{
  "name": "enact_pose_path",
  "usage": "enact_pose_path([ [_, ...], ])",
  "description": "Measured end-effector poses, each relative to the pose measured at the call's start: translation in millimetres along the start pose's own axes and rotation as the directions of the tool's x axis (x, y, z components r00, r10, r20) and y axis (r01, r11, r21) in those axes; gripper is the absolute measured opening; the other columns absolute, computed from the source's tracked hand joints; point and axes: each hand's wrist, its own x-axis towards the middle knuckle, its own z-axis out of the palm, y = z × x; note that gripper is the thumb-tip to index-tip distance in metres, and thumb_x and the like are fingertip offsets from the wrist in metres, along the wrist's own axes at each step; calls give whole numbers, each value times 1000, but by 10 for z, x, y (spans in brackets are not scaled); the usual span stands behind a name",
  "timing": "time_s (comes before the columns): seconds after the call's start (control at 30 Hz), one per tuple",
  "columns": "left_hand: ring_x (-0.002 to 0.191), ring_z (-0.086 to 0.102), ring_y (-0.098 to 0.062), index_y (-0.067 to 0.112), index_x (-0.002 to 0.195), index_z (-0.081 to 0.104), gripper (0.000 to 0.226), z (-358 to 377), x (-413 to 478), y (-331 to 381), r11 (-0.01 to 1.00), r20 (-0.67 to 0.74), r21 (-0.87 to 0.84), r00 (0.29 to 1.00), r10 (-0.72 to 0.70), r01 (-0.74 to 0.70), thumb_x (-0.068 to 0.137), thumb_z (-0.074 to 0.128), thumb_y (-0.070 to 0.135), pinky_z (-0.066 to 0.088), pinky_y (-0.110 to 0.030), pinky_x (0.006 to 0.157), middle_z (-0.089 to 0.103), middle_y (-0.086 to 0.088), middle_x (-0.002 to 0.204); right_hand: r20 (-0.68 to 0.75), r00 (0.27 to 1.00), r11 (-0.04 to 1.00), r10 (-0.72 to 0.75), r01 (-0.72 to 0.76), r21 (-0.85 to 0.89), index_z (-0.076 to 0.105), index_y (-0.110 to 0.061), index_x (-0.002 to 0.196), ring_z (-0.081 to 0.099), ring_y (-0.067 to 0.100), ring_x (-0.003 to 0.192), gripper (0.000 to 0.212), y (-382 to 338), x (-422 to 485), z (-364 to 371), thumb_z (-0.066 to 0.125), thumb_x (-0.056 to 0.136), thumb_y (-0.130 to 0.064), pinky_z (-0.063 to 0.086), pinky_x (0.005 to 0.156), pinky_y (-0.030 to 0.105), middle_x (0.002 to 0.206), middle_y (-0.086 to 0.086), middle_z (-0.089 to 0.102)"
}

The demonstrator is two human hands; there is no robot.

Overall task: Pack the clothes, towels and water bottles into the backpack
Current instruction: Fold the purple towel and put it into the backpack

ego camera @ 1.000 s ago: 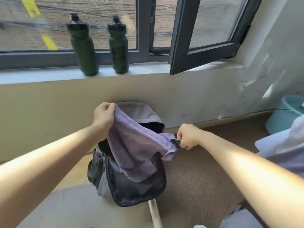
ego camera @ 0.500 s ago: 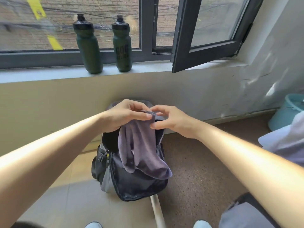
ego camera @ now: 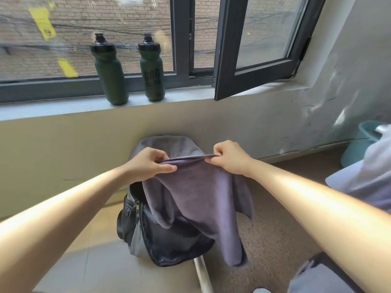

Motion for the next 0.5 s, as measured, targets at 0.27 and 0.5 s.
enact_pose_path([
  [0.27, 60, 46, -5, 13, 66, 63, 45, -217, 58, -326, 998, -133, -32, 989, -62, 59, 89, 76, 50, 36, -27, 62, 53, 11, 60, -201, 966, 975, 162, -188, -118, 56, -18, 72, 59, 26, 79, 41, 499, 170, -81, 76, 83, -52, 40, 65, 33, 71, -2, 61],
  [0.5, 54, 46, -2, 15, 73, 71, 28, -143, 267, -478, 992, -203, 33, 972, -116, 125, 96, 72, 30, 37, -26, 57, 54, 15, 54, -119, 987, 949, 105, -135, -285, 71, -23, 81, 56, 27, 86, 24, 605, 229, -24, 77, 86, -45, 38, 75, 32, 83, 1, 64],
])
